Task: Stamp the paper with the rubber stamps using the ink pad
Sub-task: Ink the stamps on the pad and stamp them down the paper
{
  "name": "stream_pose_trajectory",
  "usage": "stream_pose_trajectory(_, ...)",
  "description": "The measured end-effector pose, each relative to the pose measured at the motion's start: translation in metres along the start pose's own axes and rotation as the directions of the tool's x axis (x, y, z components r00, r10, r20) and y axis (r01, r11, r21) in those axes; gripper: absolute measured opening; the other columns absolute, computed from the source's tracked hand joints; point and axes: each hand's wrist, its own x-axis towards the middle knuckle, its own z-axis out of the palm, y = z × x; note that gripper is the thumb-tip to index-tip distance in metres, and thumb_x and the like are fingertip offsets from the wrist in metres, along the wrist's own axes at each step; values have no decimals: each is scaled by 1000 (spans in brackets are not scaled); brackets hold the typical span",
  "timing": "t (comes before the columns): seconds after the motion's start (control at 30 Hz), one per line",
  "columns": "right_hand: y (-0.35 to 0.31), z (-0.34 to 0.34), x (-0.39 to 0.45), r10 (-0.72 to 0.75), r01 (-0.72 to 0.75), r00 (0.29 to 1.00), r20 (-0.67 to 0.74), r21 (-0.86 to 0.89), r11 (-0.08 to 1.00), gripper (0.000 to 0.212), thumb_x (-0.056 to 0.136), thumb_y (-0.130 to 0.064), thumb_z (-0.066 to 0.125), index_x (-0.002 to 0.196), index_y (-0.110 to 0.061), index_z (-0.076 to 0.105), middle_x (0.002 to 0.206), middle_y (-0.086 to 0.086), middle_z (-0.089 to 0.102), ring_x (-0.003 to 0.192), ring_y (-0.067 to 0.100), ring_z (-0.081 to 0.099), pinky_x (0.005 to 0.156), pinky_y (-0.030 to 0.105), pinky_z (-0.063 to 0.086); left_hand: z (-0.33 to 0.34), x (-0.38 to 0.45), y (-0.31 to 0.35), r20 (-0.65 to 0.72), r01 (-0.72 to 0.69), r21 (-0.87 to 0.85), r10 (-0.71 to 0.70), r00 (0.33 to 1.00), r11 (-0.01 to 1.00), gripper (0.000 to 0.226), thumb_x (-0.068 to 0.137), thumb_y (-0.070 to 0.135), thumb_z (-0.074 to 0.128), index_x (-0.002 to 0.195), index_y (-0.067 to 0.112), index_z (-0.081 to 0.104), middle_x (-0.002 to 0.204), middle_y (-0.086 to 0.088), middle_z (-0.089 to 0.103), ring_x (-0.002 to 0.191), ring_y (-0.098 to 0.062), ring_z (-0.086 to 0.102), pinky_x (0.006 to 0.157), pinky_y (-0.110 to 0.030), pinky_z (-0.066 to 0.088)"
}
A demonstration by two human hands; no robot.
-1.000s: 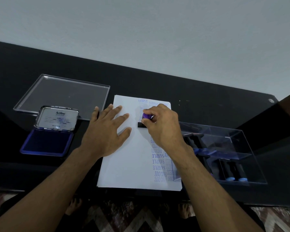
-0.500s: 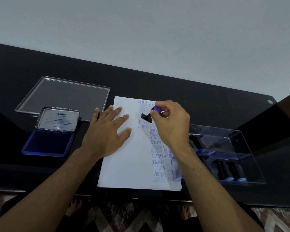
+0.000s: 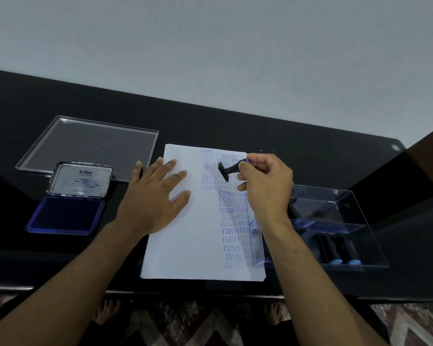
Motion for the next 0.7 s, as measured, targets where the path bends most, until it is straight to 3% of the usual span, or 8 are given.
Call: stream_pose_trajectory(0.7,-1,-1,0,-15,15,1000,6,-16,1000,12,86,-10,71,97,-16,71,84,0,72,70,17,71,51,23,56,-5,2,1,40,4,7,-5,999,1000,69,92,69,26,144,33,52,159,2,38,151,-22,26,122,-60,12)
